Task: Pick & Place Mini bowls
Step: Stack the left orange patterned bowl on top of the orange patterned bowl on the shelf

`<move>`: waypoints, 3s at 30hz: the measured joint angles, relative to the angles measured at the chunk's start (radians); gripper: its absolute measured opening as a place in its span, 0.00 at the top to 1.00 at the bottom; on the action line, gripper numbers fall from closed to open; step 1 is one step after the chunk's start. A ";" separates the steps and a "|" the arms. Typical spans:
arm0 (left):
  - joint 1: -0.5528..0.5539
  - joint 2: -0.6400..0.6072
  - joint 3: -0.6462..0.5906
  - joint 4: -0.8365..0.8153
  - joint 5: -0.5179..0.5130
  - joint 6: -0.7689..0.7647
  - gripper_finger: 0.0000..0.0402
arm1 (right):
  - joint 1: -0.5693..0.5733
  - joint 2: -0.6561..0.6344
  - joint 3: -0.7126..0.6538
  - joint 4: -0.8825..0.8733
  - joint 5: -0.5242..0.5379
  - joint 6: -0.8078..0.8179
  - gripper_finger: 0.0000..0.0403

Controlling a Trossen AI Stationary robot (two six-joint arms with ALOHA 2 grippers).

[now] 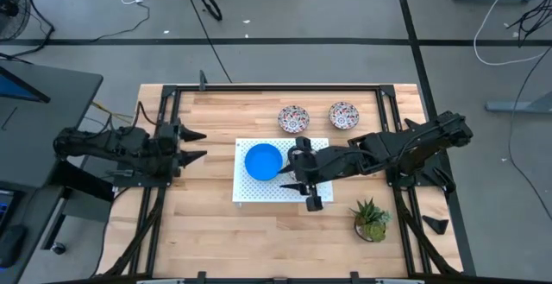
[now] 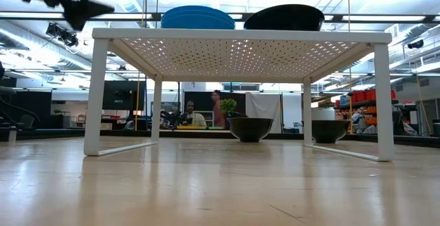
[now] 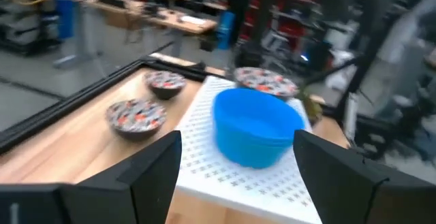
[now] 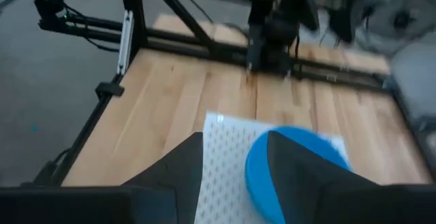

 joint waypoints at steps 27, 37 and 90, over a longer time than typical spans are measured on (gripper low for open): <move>0.000 -0.215 -0.373 0.185 0.081 -0.035 0.28 | -0.064 0.000 0.000 0.063 0.000 0.040 0.59; 0.000 -0.224 -0.379 0.205 0.078 0.003 0.28 | -0.065 0.000 0.000 0.065 0.000 0.041 0.59; 0.039 -0.241 -0.429 0.358 0.063 0.123 0.28 | -0.145 -0.050 0.000 -0.167 -0.001 0.287 0.59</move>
